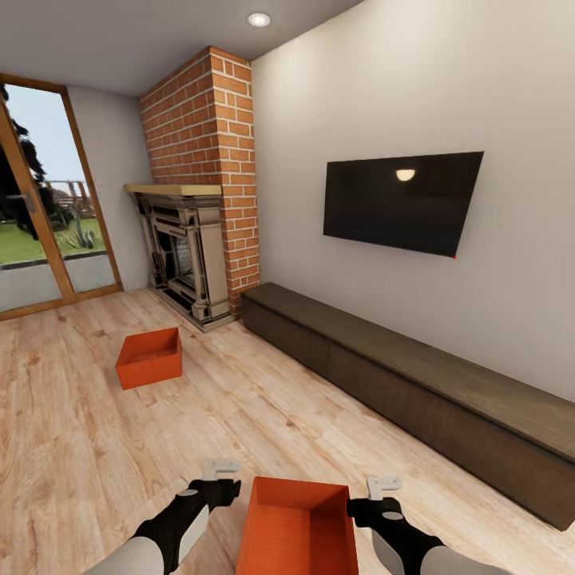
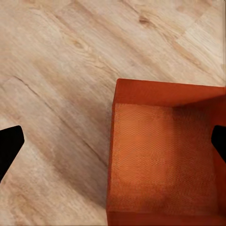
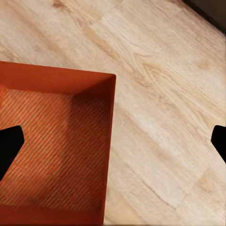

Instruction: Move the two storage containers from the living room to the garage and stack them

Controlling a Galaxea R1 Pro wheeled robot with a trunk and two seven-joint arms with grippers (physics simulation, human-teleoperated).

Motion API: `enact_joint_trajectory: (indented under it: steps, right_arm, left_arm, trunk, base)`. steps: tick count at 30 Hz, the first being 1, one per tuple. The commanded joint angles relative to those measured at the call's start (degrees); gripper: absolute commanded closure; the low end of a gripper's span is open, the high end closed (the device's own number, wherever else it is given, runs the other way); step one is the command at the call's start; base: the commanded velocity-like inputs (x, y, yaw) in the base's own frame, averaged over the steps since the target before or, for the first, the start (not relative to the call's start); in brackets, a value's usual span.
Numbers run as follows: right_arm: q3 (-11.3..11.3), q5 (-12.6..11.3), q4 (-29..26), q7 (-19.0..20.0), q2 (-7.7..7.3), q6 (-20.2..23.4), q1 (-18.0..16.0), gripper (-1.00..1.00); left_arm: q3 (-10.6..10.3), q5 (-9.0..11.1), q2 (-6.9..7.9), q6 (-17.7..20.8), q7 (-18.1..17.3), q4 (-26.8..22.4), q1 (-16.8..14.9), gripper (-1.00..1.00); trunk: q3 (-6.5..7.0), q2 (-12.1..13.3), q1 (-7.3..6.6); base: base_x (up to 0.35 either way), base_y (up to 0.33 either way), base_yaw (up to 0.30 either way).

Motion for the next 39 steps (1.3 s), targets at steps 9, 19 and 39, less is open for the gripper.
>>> enact_joint_trajectory:
  steps: [9,19,39]
  right_arm:
    - [0.5,-0.6,0.3,0.3,-0.18,-0.3,0.0,-1.00]
    - [0.6,-0.6,0.3,0.3,-0.19,-0.2,0.0,-1.00]
    - [0.7,-0.6,0.3,0.3,-0.48,-0.1,0.0,-1.00]
  left_arm:
    - [0.2,0.1,-0.15,-1.6,0.1,-0.8,0.0,-1.00]
    - [0.3,0.0,-1.31,-1.2,0.2,-1.1,0.0,-1.00]
    - [0.3,-0.1,-3.08,-0.4,-0.2,-2.4,0.0,-1.00]
  trunk:
    - [-0.06,0.0,0.00]
    - [-0.06,0.0,0.00]
    - [-0.06,0.0,0.00]
  base:
    - [0.000,0.000,0.000]
    - [0.000,0.000,0.000]
    - [0.000,0.000,0.000]
